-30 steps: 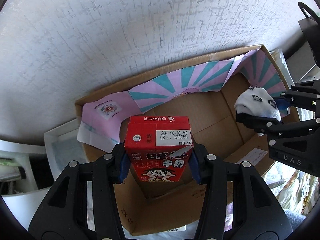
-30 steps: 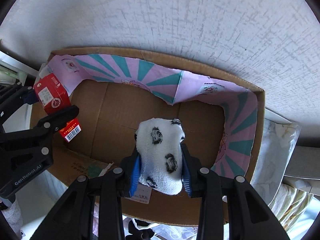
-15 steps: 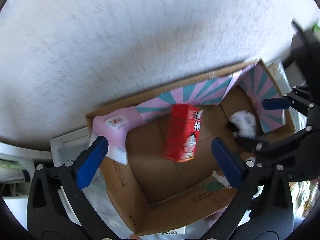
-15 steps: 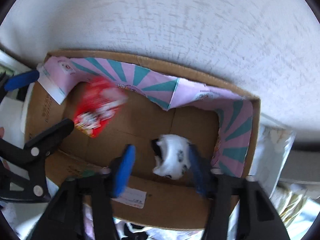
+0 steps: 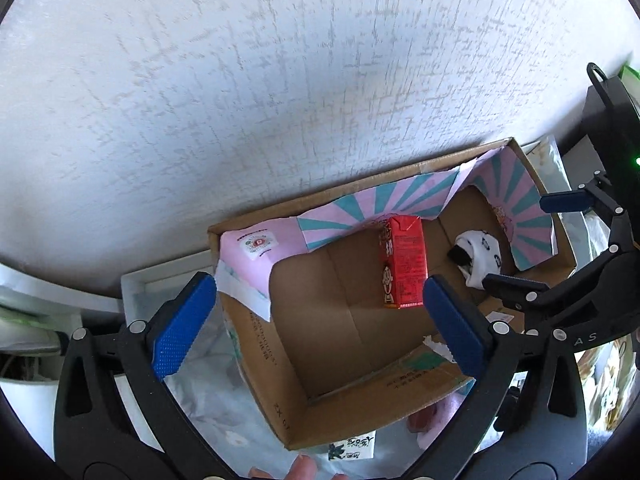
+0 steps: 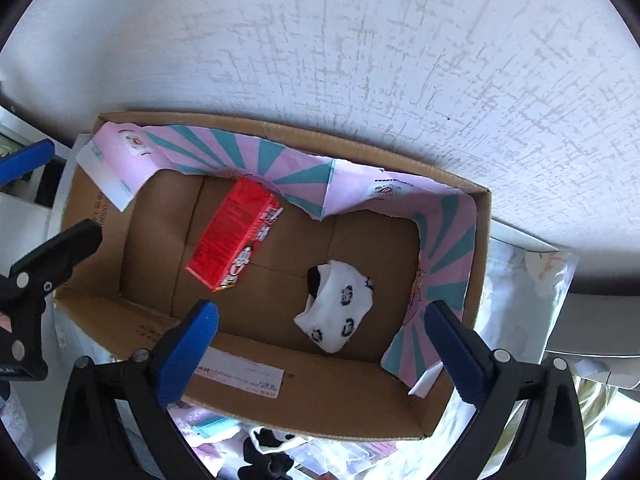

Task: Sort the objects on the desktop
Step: 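Withdraw both tools from the box toward the remaining items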

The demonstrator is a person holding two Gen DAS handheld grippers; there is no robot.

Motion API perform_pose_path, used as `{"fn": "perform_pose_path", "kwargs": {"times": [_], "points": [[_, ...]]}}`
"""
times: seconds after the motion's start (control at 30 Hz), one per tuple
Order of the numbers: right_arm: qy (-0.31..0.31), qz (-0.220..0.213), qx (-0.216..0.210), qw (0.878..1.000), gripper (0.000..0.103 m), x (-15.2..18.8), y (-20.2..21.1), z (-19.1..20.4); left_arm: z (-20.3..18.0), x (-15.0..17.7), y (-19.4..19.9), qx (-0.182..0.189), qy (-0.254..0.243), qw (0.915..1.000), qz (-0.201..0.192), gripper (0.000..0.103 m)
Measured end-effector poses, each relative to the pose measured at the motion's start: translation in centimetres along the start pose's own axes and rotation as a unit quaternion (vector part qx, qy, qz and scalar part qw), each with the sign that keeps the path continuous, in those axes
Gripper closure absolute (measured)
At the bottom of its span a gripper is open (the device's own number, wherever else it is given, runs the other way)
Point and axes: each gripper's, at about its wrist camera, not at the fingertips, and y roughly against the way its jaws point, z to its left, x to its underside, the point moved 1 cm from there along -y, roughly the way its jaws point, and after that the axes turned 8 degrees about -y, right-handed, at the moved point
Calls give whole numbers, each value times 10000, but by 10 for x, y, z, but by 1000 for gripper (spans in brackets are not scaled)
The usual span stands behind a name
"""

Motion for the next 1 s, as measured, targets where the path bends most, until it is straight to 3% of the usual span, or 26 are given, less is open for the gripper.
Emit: {"fn": "perform_pose_path", "kwargs": {"times": [0.2,0.47,0.67,1.0], "points": [[156,-129,32,9998,0,1,11,22,-5,1,7,64,154,9996,-212,0],[-101,-207,-614,9978,0,21,37,14,-15,18,38,79,221,9993,-291,0],[-218,-583,-458,9970,0,41,65,7,-30,38,64,-408,-84,9981,-456,0],[-29,-647,-345,9973,0,99,78,-10,-36,87,96,-513,-46,9972,-543,0]]}}
